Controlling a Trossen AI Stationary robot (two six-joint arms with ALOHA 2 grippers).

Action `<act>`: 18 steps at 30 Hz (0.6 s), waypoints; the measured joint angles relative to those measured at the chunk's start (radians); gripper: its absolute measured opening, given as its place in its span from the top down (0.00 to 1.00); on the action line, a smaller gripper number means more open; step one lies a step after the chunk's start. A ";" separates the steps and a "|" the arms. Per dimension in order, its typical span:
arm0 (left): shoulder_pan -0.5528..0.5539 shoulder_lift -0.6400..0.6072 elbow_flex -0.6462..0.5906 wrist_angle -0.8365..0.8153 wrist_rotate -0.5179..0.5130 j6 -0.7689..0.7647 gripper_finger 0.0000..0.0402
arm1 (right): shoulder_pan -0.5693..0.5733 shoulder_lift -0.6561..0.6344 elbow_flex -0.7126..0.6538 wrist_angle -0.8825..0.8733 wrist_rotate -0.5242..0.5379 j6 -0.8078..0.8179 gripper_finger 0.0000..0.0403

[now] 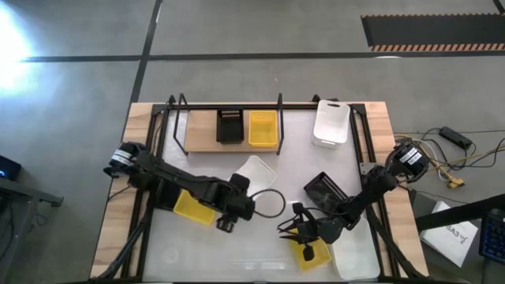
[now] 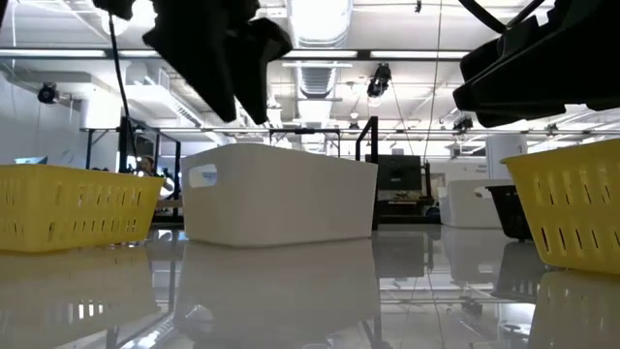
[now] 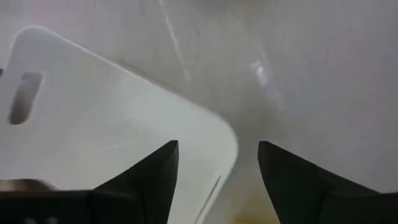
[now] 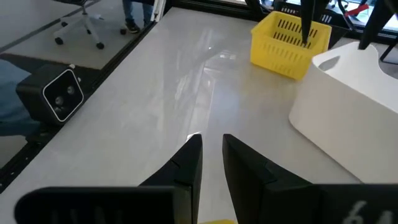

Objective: Stack baskets on shelf by color
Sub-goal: Put the bottom left white bin on the shelf

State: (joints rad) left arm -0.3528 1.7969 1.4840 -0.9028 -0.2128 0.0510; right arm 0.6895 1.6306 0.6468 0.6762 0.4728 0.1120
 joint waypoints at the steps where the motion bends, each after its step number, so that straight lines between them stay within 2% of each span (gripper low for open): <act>1: -0.001 0.000 -0.009 0.007 -0.006 0.019 0.49 | 0.000 0.000 0.000 -0.002 0.000 0.000 0.86; 7: 0.002 0.027 -0.079 0.017 -0.007 0.041 0.49 | 0.000 0.000 0.000 -0.007 0.000 0.009 0.86; 11: 0.000 0.049 -0.121 0.092 -0.032 0.036 0.52 | 0.000 0.000 0.000 -0.014 0.000 0.011 0.86; 14: 0.001 0.060 -0.137 0.170 -0.049 0.034 0.58 | 0.000 0.000 0.000 -0.014 0.000 0.011 0.86; 18: 0.005 0.065 -0.152 0.234 -0.054 0.034 0.73 | 0.000 0.000 0.000 -0.015 0.000 0.011 0.86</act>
State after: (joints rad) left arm -0.3481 1.8618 1.3321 -0.6689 -0.2665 0.0848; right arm 0.6895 1.6306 0.6468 0.6615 0.4727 0.1234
